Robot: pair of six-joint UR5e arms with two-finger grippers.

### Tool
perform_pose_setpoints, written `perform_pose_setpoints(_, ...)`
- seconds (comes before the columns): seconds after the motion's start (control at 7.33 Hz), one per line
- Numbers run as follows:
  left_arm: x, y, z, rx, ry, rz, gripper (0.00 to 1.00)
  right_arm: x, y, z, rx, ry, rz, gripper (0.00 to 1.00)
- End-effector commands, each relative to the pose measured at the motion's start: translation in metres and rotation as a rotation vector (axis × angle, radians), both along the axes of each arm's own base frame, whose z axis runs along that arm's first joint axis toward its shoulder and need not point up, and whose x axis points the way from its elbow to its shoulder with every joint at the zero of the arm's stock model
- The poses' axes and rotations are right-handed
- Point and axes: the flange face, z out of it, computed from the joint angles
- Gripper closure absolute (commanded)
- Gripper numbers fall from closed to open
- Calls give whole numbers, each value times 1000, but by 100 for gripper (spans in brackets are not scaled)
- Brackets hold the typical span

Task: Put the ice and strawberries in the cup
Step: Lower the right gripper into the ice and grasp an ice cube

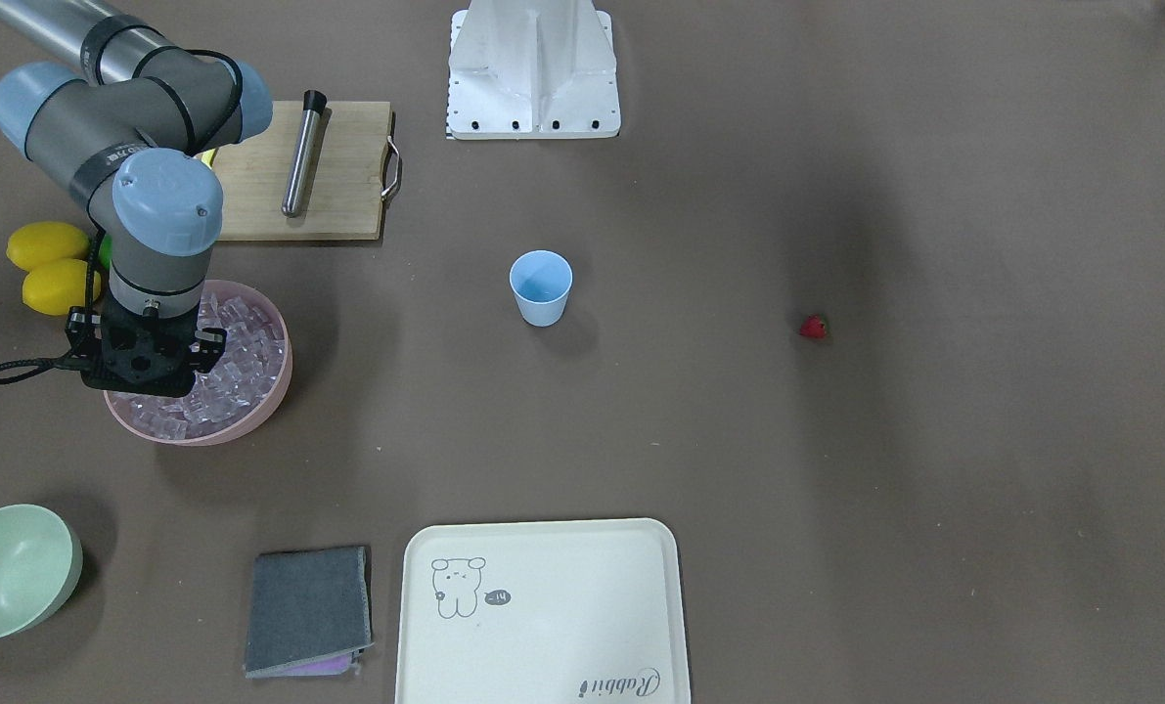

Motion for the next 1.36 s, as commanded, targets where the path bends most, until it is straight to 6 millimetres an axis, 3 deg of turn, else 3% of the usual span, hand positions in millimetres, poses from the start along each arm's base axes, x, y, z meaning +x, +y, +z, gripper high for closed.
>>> perform_pose_setpoints(0.0, 0, -3, -3, 4, 0, -1, 2, 0, -1, 0, 0, 2, 1, 47)
perform_pose_setpoints(0.27, 0, -5, -5, 9, 1, -1, 2, 1, -2, 1, -2, 2, 4, 68)
perform_pose_setpoints(0.55, 0, -6, -6, 9, 1, -1, 2, 6, -4, -6, -4, -3, 5, 100)
perform_pose_setpoints(0.95, 0, -7, -3, 7, 0, 1, 2, 14, -9, -9, -10, 0, 13, 97)
perform_pose_setpoints(1.23, 0, -7, -2, 5, 0, 2, 2, 10, -14, -41, -12, -5, 15, 96)
